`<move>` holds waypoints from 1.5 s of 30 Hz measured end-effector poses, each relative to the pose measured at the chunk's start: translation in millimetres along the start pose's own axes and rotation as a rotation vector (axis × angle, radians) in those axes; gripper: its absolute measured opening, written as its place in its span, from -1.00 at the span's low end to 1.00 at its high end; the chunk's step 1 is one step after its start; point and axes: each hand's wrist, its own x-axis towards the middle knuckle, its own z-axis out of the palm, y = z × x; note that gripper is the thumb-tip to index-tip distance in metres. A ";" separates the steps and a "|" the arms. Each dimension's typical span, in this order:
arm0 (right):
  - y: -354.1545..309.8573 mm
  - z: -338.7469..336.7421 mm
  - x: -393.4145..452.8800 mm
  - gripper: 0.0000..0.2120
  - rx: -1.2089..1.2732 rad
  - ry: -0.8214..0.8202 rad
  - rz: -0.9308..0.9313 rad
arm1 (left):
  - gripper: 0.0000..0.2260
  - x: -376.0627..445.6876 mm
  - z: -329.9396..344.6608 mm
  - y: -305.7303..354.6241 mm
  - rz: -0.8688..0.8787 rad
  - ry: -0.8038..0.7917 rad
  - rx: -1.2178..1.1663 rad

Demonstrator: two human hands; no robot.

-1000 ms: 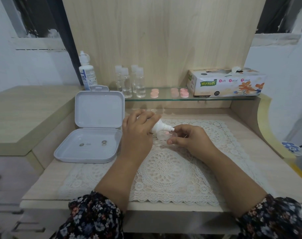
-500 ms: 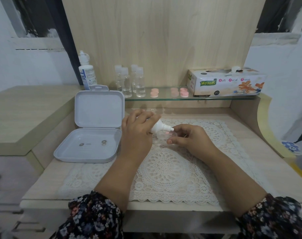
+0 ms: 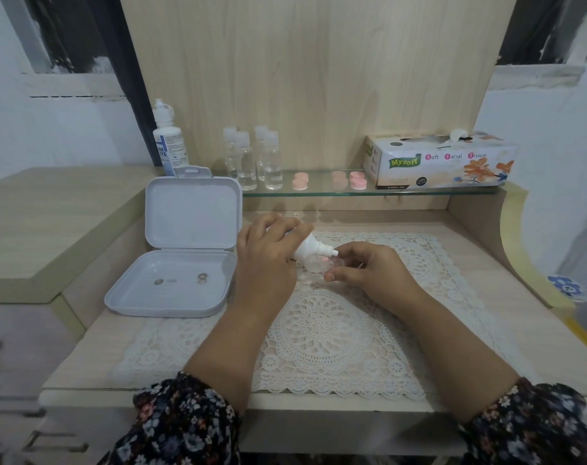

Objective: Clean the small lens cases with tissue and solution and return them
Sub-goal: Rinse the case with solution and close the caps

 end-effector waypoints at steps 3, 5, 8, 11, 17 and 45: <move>-0.1 0.6 0.5 -0.64 -0.006 0.003 -0.001 | -0.48 -0.2 0.6 -0.5 -0.003 -0.001 -0.007; -0.3 0.6 0.5 -0.66 -0.009 0.002 -0.003 | -0.48 0.0 0.9 0.0 -0.005 0.005 -0.014; -0.3 0.5 0.3 -0.71 -0.009 0.001 -0.011 | -0.47 0.6 0.9 0.5 0.003 0.017 -0.023; -0.4 0.8 0.0 -0.72 -0.007 0.003 -0.010 | -0.47 0.3 0.3 0.9 0.005 0.010 -0.017; -0.3 0.5 0.6 -0.69 -0.001 -0.001 -0.006 | -0.50 0.4 0.0 1.8 0.007 0.010 -0.003; -1.3 0.3 0.3 -0.67 -0.008 0.005 0.030 | -0.49 0.1 0.6 1.3 -0.006 0.007 -0.008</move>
